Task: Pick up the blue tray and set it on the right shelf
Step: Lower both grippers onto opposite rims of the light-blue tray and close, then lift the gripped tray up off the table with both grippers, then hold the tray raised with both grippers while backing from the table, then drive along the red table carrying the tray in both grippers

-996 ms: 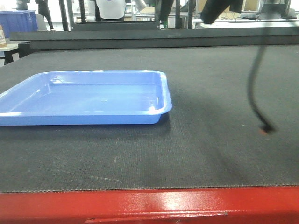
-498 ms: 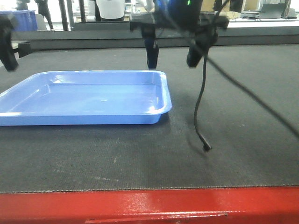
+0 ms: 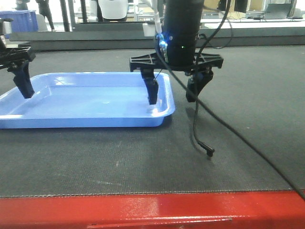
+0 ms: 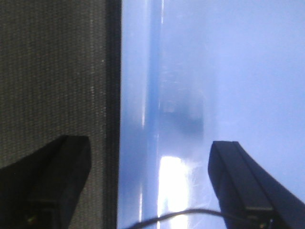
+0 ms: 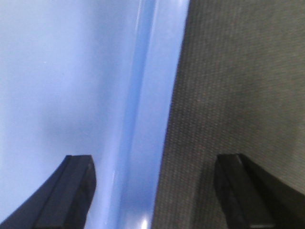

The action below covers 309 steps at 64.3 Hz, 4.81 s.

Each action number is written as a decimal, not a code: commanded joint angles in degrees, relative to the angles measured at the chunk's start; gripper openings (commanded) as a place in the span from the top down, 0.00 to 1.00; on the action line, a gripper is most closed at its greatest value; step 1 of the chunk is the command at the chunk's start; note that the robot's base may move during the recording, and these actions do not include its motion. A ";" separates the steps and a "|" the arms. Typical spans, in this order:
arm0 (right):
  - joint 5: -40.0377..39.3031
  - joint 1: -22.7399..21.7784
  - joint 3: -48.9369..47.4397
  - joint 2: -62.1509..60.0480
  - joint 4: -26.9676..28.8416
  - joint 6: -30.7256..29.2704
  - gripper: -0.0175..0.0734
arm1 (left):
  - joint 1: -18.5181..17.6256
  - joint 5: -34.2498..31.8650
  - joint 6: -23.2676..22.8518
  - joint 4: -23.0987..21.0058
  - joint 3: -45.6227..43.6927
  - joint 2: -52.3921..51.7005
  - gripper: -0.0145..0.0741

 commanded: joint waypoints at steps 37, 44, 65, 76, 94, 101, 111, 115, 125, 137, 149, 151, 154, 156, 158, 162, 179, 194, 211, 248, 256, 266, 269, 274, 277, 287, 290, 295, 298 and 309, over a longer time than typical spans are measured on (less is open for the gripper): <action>0.25 -0.30 -2.24 -1.08 0.48 0.11 0.74 | -0.13 1.21 0.62 -1.43 -1.97 -0.70 0.86; 0.12 -0.30 -2.24 -1.16 0.48 0.11 0.74 | -0.13 1.90 0.62 -1.43 -1.97 -0.48 0.88; 1.58 -0.37 -2.55 -5.92 -0.36 0.11 0.74 | -0.13 7.71 0.62 -1.31 -7.34 -3.79 0.88; 3.26 -0.37 -2.55 -11.85 -2.79 0.00 0.74 | -0.64 9.28 0.52 -1.31 -8.52 -10.03 0.88; 9.76 -0.37 -2.17 -22.21 -7.02 -2.43 0.74 | -6.32 16.21 -4.90 2.61 -8.52 -19.01 0.88; 11.97 -0.37 -1.32 -26.03 -7.07 -4.19 0.74 | -9.83 18.48 -7.43 4.79 -8.52 -21.46 0.88; 12.17 -0.37 3.10 -32.78 -7.09 -4.88 0.74 | -13.45 20.75 -10.28 5.23 -8.52 -24.77 0.88; 12.29 -0.30 5.80 -35.63 -7.09 -5.67 0.74 | -14.67 21.79 -10.78 5.23 -8.52 -26.22 0.88; 12.26 -0.29 12.75 -41.96 -7.09 -5.89 0.74 | -17.47 24.96 -12.49 6.71 -8.04 -29.31 0.88; 12.13 -0.29 19.95 -48.38 -6.87 -5.89 0.74 | -20.90 26.71 -16.09 8.71 -4.60 -33.25 0.88; 12.13 -0.29 23.31 -52.00 -6.87 -5.89 0.74 | -23.00 26.71 -17.41 8.84 0.93 -35.83 0.88; 12.19 -0.29 23.44 -52.24 -6.87 -5.89 0.74 | -23.00 26.71 -17.41 8.84 1.37 -35.83 0.88; 12.19 -0.29 23.44 -52.38 -6.87 -5.89 0.74 | -23.00 26.71 -17.41 8.84 1.80 -35.83 0.88; 12.19 -0.29 23.44 -52.46 -6.87 -5.89 0.74 | -23.00 26.71 -17.41 8.84 1.91 -35.83 0.88; 12.12 -0.29 23.44 -52.47 -6.87 -5.89 0.74 | -23.00 26.71 -17.41 8.74 1.91 -35.83 0.88; 12.06 -0.29 23.44 -52.47 -6.87 -5.89 0.74 | -23.00 26.60 -17.41 8.61 1.91 -35.83 0.88; 13.25 -0.29 23.44 -52.47 -6.87 -5.89 0.74 | -23.00 26.71 -17.41 8.61 1.91 -35.70 0.89; 13.25 -0.29 23.44 -52.47 -6.87 -5.89 0.74 | -23.00 26.71 -17.41 8.53 1.91 -35.61 0.89; 13.25 -0.29 23.44 -52.47 -6.87 -5.89 0.74 | -23.00 26.71 -17.41 8.40 1.91 -35.61 0.89; 13.25 -0.29 23.44 -52.47 -6.87 -5.89 0.74 | -23.00 26.71 -17.41 7.43 1.91 -35.61 0.89; 13.25 -0.29 23.44 -52.47 -6.87 -5.89 0.74 | -23.00 26.71 -17.41 7.22 1.91 -35.61 0.89; 13.25 -0.29 23.44 -52.47 -6.87 -5.89 0.74 | -23.00 26.71 -17.41 7.10 1.91 -35.61 0.89; 13.25 -0.29 23.44 -52.47 -6.87 -5.89 0.74 | -23.00 26.71 -17.41 7.10 1.91 -35.61 0.89; 13.25 -0.29 23.44 -52.47 -6.87 -5.89 0.74 | -23.00 26.71 -17.41 7.10 1.91 -35.61 0.89; 13.25 -0.29 23.44 -52.47 -6.87 -5.89 0.74 | -23.00 26.71 -17.41 7.10 1.91 -35.61 0.89; 13.25 -0.29 23.44 -52.47 -6.87 -5.89 0.74 | -23.00 26.71 -17.41 7.10 1.91 -35.61 0.89; 13.25 -0.29 23.44 -52.47 -6.87 -5.89 0.74 | -23.00 26.71 -17.41 7.10 1.91 -35.61 0.89; 13.25 -0.29 23.44 -52.47 -6.87 -5.89 0.74 | -23.00 26.71 -17.41 7.10 1.91 -35.61 0.89; 13.25 -0.29 23.44 -52.47 -6.87 -5.89 0.74 | -23.00 26.71 -17.41 7.10 1.91 -35.61 0.89; 13.25 -0.29 23.44 -52.47 -6.87 -5.89 0.74 | -23.00 26.71 -17.41 7.10 1.91 -35.61 0.89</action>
